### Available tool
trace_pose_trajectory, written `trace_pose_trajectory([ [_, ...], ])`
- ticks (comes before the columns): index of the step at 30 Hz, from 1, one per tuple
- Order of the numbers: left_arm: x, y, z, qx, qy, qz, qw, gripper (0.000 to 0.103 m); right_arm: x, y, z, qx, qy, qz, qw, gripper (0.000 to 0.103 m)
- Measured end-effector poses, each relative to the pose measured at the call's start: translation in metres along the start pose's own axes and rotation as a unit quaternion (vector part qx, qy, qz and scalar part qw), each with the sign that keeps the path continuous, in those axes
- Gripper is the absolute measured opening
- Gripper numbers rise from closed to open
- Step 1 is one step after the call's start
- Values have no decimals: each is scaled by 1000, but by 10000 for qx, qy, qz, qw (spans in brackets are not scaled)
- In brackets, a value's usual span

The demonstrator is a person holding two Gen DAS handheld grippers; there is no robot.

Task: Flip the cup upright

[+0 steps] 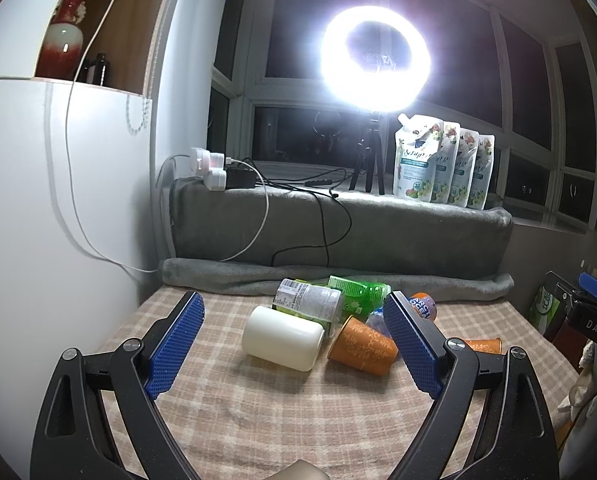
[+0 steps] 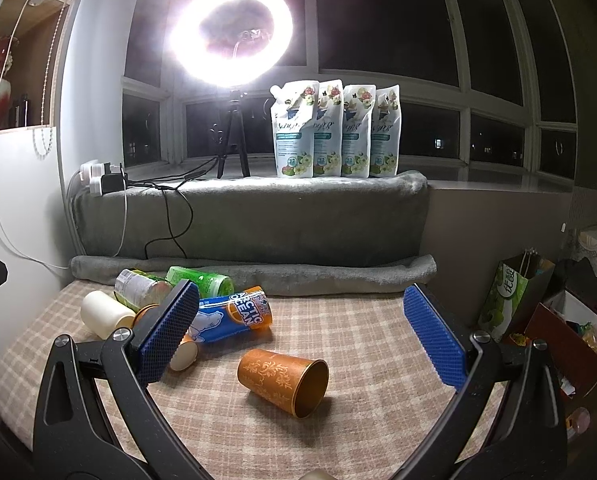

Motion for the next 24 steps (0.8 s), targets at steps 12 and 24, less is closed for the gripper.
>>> trace_pose_trajectory([
  [12,-1,1,0,-7,14,-6,10000,91,-1,1,1,-13,-6,-6,10000,103],
  [24,-1,1,0,-13,21,-4,10000,91,-1,2,2,-22,-2,-3,10000,103],
])
Point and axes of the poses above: each gripper's, at about its wrist camera, not at the fingertips, and z roughly the way its jaws point, x to its right, y to its underside, the point moved 5 cm from there along z, roughly the way its jaws point, and after that the axes turned 14 degrees about z, right-handed, at the moved point
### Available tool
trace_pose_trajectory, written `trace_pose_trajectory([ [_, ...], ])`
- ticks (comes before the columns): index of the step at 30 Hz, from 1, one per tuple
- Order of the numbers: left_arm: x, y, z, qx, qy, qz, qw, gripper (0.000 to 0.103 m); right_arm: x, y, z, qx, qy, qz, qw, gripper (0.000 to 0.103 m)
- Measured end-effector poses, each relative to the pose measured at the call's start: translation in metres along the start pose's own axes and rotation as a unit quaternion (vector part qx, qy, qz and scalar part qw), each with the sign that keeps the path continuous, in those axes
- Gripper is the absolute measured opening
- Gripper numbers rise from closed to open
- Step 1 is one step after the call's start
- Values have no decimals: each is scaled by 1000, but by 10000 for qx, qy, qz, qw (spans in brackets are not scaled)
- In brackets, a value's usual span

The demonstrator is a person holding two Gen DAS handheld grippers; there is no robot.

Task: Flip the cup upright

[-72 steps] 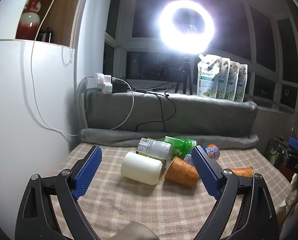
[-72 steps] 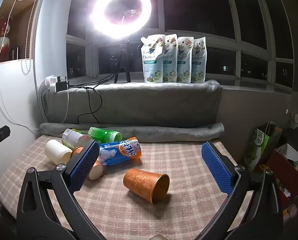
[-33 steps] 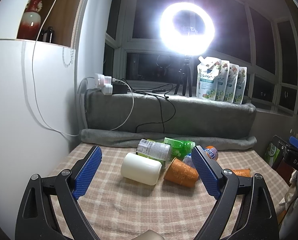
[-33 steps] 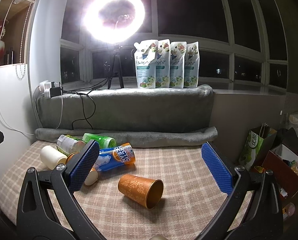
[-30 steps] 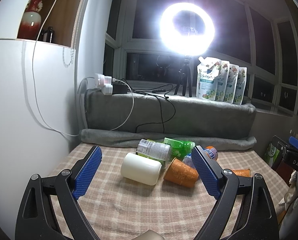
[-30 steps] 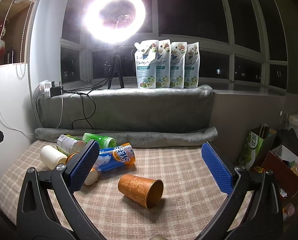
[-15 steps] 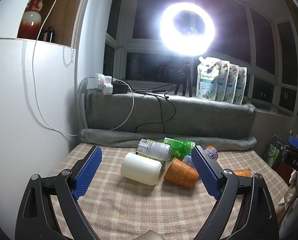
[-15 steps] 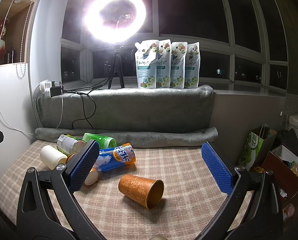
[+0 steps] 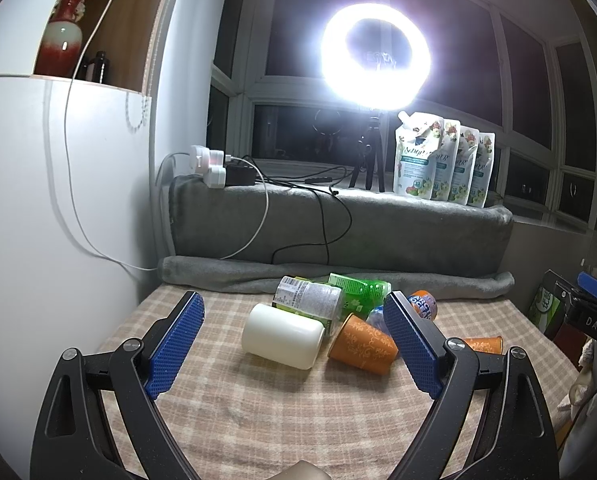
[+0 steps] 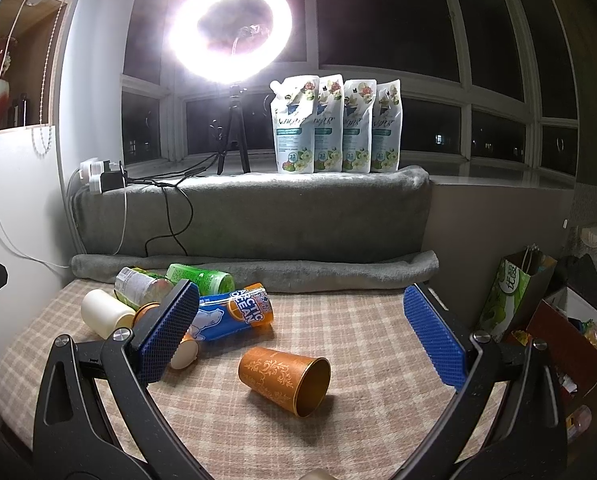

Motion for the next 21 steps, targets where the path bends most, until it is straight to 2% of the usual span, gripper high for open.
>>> trace_pose_trajectory([
  [11,0,4,1,-31,3,-7,10000,91,-2,2,0,-39,-20,18,10000,103],
  [21,0,4,10,-122,24,16,9999,91,-5,9,14,-314,-84,120,9994,103],
])
Point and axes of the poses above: each gripper's, at about its wrist camera, not at the fingertips, and z roughly the way its jaws point, x to its right, y to its underside, the point moved 5 cm from there along z, roughly the way its jaws point, and after that the axes turned 14 degrees about z, right-handed, at the moved point
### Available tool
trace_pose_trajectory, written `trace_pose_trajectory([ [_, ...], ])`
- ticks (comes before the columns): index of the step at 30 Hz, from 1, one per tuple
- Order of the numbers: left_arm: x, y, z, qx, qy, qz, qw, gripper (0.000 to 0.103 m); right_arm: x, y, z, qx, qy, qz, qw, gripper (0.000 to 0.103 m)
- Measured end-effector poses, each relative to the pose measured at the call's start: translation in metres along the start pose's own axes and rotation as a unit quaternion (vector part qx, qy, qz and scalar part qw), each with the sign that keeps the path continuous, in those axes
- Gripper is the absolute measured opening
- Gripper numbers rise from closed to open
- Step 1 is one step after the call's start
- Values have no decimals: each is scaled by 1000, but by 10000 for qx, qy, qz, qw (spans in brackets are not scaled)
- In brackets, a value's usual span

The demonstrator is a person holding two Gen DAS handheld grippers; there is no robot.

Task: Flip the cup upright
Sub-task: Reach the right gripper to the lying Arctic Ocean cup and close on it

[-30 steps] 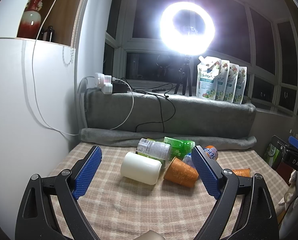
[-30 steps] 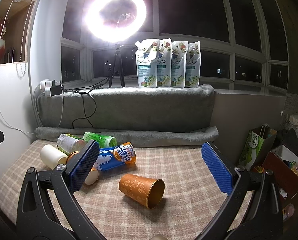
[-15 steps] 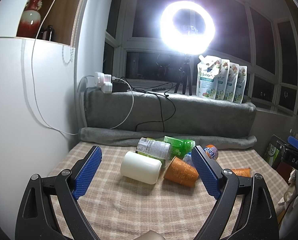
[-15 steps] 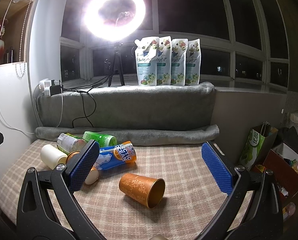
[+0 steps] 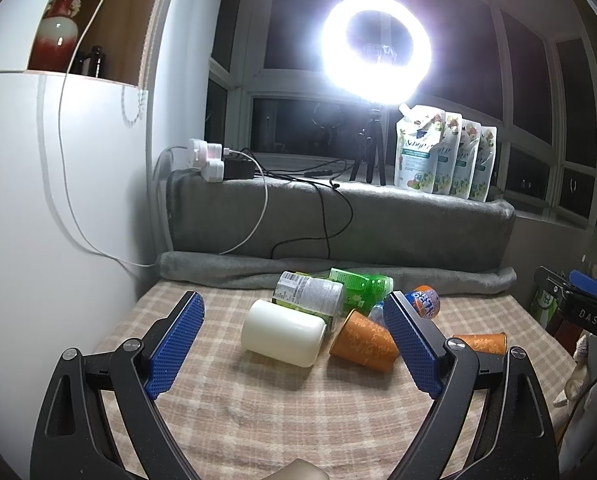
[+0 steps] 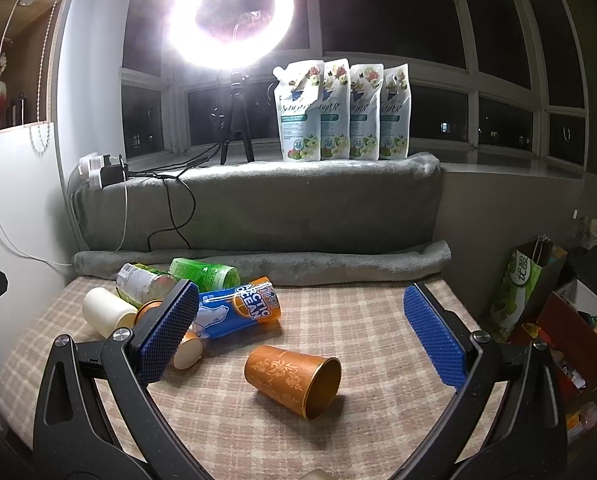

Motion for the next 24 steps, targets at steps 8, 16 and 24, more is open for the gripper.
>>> trace_pose_trajectory([
  [8,-4,6,7,-195,54,12,9998,91,5,0,53,-915,-259,517,9941,103],
  [16,-9,13,14,-362,98,-23,9993,91,12,15,115,-2054,-573,1408,9668,100],
  [24,-11,27,21,-603,179,-66,9980,91,4,29,168,-2917,-693,2149,9295,95],
])
Point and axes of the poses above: each gripper's, at about its wrist camera, not at the fingertips, and z roughly the way its jaws point, x to its right, y to its underside, the point moved 5 cm from there along z, roughly the way its jaws point, and after that the axes turned 14 degrees about z, right-handed, at the moved point
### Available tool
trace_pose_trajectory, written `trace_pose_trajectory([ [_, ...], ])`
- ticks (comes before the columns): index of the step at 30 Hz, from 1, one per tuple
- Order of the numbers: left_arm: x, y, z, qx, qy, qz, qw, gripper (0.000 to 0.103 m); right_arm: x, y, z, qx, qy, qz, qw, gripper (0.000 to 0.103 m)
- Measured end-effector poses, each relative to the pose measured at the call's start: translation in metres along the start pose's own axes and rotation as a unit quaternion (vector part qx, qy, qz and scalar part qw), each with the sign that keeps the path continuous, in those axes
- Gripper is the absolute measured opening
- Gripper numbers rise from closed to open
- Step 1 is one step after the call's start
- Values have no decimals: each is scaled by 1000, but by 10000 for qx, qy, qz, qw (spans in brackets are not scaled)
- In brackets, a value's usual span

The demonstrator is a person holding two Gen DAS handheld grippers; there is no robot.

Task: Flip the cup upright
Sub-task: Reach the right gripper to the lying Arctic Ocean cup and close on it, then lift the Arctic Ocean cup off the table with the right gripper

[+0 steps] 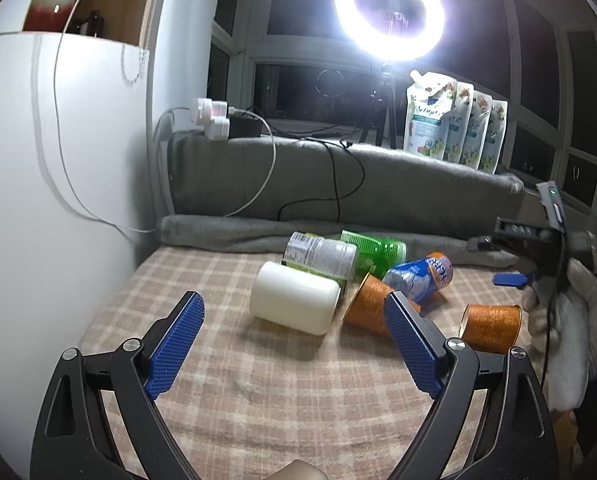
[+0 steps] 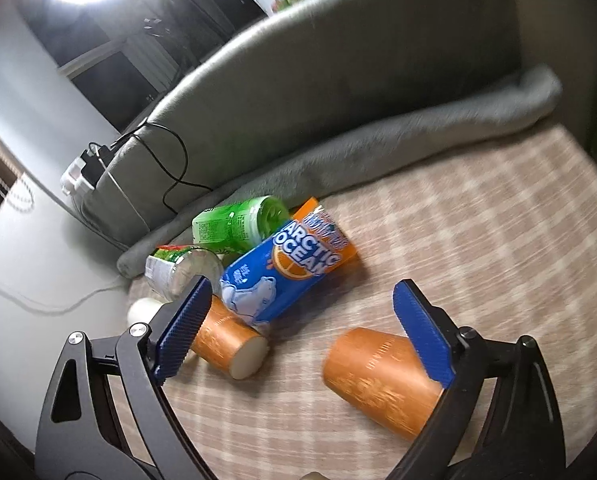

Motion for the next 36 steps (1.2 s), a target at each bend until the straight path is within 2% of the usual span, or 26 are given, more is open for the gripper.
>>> trace_pose_trajectory([
  [5,-1,7,4,-138,40,-47,9999,91,1,-8,32,-438,81,523,9976,85],
  [13,0,19,12,-393,156,-102,9991,91,3,-12,73,-883,202,1060,9902,84],
  [15,-1,20,12,-396,175,-122,9990,91,4,-14,81,-926,267,1126,9890,81],
  [28,-6,27,20,-545,242,-274,9978,91,-7,-31,134,-1150,416,1639,9789,77],
  [36,-10,27,20,-528,220,-309,9979,91,-6,-49,138,-1127,329,1569,9806,71],
])
Point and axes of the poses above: each gripper's, at about its wrist camera, not at the fingertips, and z roughly the way its jaws point, x to its right, y to its underside, the point moved 5 cm from there along z, roughly the way its jaws point, and after that the axes turned 14 degrees about z, right-handed, at the moved point
